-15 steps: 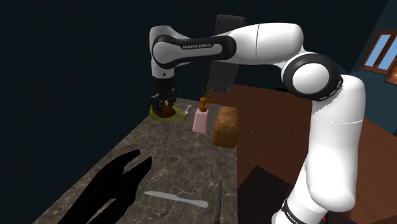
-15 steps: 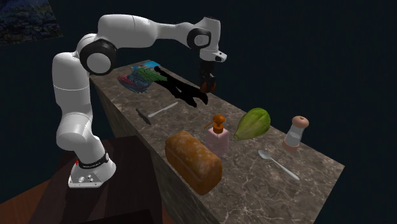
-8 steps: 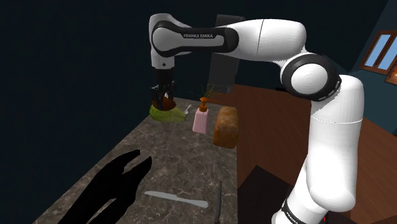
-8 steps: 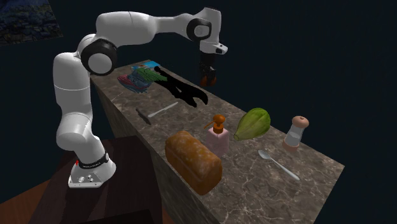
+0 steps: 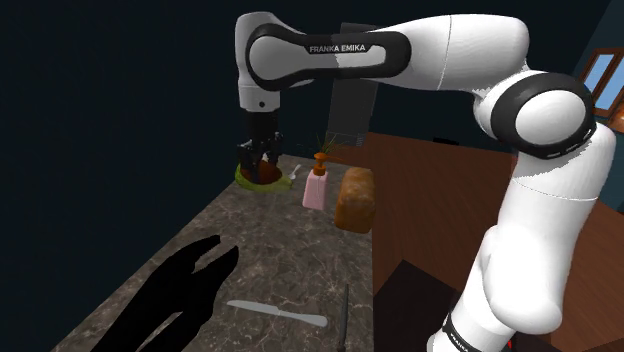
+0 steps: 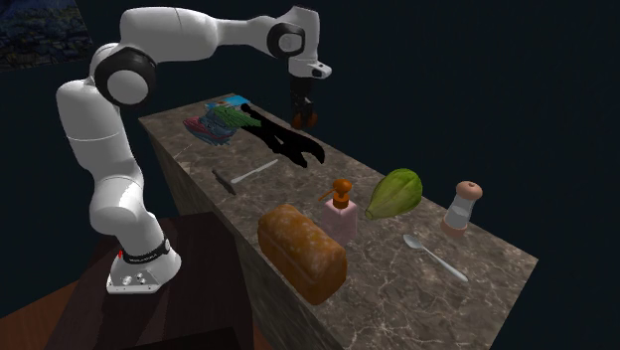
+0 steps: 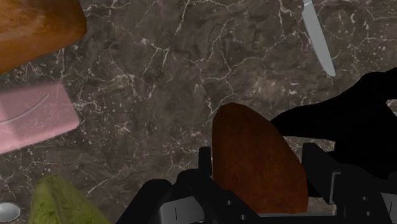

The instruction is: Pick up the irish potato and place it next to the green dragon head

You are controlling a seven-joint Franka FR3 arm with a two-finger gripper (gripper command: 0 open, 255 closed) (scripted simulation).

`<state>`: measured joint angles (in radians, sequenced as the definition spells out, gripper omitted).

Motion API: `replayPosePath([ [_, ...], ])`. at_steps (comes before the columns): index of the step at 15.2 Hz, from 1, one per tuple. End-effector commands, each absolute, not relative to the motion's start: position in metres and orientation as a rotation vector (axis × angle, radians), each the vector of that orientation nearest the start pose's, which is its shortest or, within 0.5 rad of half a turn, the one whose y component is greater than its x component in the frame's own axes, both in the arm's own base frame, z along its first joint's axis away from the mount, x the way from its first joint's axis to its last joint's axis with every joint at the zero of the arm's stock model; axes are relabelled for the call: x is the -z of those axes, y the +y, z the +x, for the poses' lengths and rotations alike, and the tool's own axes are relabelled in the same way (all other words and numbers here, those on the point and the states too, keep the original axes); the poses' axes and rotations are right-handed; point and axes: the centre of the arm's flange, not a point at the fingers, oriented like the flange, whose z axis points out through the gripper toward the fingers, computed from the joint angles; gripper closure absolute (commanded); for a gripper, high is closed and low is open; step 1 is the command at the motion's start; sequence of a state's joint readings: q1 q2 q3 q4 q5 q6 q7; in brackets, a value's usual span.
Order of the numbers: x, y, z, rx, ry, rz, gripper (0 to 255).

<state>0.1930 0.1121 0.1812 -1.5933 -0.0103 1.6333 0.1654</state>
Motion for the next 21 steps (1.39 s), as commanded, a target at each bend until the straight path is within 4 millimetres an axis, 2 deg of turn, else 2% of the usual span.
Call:
replayPosePath([
  [1, -0.554, 0.225, 0.527, -0.111, -0.327, -3.132, 255],
  [21, -0.554, 0.367, 0.305, -0.111, -0.327, -3.132, 255],
])
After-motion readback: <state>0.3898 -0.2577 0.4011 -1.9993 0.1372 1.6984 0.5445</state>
